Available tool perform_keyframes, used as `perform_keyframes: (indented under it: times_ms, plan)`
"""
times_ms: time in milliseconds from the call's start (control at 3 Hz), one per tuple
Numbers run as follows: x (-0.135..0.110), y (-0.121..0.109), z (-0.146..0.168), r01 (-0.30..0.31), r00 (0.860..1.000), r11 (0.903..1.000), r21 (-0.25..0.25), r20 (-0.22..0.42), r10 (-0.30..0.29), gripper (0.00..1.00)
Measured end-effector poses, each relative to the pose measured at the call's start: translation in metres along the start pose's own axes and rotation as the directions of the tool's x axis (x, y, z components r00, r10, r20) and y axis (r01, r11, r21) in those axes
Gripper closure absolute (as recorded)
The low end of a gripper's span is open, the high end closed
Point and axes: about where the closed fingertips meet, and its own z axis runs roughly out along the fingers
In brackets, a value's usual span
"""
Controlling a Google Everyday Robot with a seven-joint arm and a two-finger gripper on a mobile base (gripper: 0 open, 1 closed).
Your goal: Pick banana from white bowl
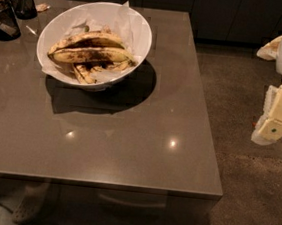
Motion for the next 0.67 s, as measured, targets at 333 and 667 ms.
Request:
perform_keyframes:
  times_ms: [333,667]
  plan:
    - [0.0,0.0,0.0,0.0,1.0,1.0,0.0,0.0,0.0,0.0]
    - [-0.015,-0.012,-0.003,0.022,1.0,0.9997,0.006,-0.008,-0.022,0.0]
